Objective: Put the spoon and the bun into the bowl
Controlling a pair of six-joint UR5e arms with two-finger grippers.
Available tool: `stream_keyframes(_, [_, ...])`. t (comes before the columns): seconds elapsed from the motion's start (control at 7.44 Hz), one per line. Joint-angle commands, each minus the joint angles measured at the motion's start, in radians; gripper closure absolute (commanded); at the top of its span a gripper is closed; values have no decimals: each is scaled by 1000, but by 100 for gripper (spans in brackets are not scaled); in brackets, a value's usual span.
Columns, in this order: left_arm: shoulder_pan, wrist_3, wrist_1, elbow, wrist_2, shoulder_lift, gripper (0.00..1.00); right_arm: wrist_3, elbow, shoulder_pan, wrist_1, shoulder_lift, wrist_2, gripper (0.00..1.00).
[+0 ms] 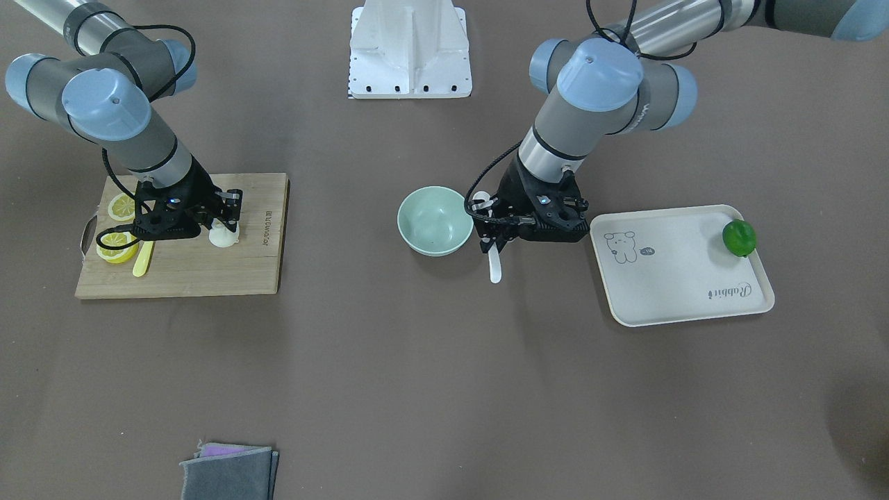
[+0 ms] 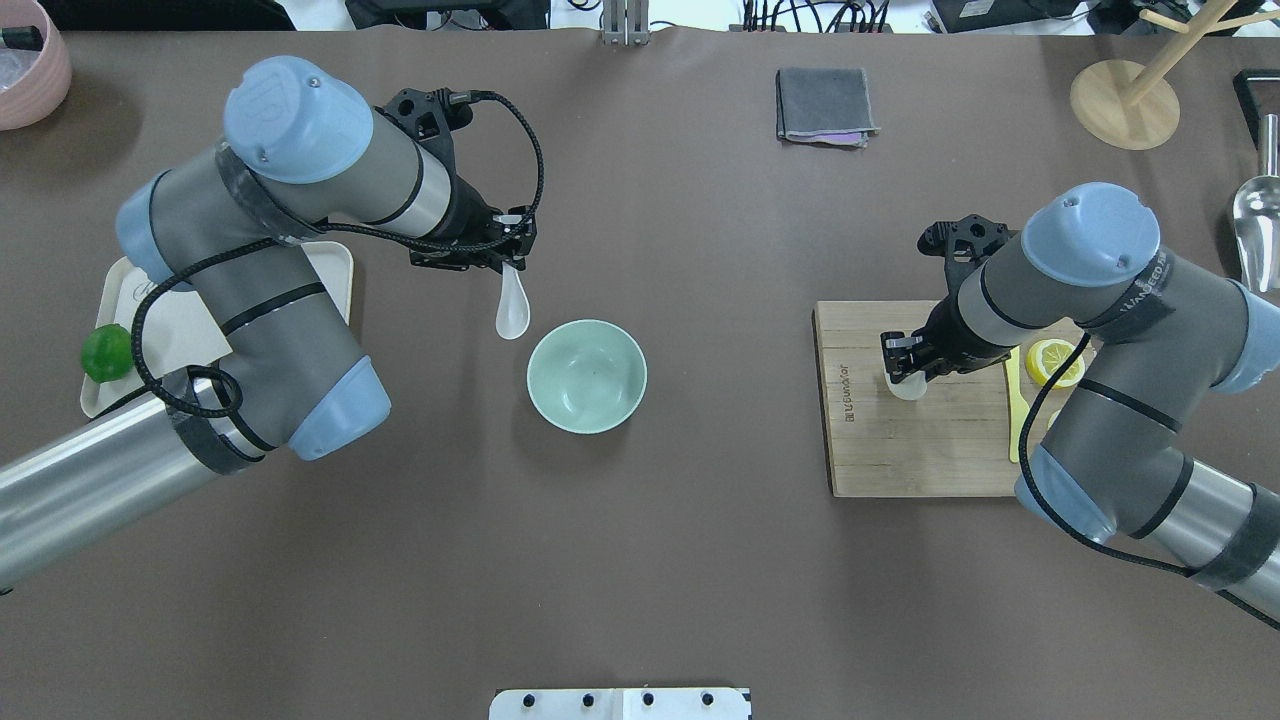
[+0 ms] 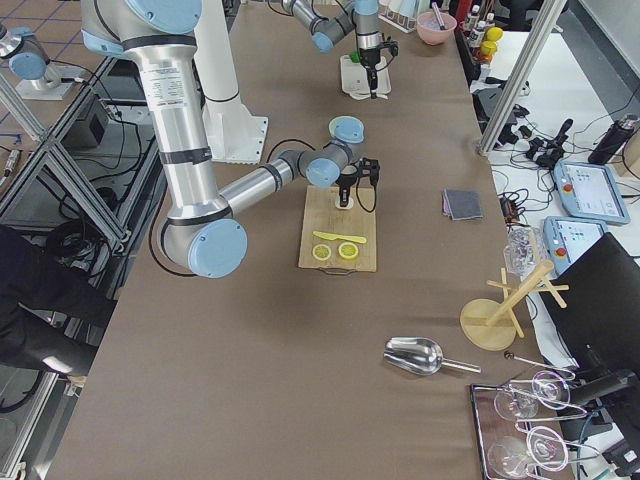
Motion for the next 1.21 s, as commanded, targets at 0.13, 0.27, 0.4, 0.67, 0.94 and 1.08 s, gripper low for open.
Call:
stream_keyframes(0.13, [89, -48, -9, 79, 91, -61, 100, 50, 2, 23, -10, 88, 43, 100])
stream_keyframes(0.27, [109, -48, -21, 85, 105, -56, 100, 56, 3, 23, -31, 112, 43, 100])
stream_keyframes(0.4, [115, -47, -21, 84, 105, -56, 100, 66, 3, 24, -53, 137, 43, 100])
stream_keyframes(0.67, [132, -45, -21, 79, 104, -55, 55, 66, 3, 27, -65, 156, 43, 100])
stream_keyframes(0.94, [132, -35, -16, 70, 136, -49, 2, 82, 3, 27, -93, 198, 43, 100])
stream_keyframes(1.08, [122, 14, -6, 36, 134, -39, 2, 96, 0, 21, -123, 246, 43, 100])
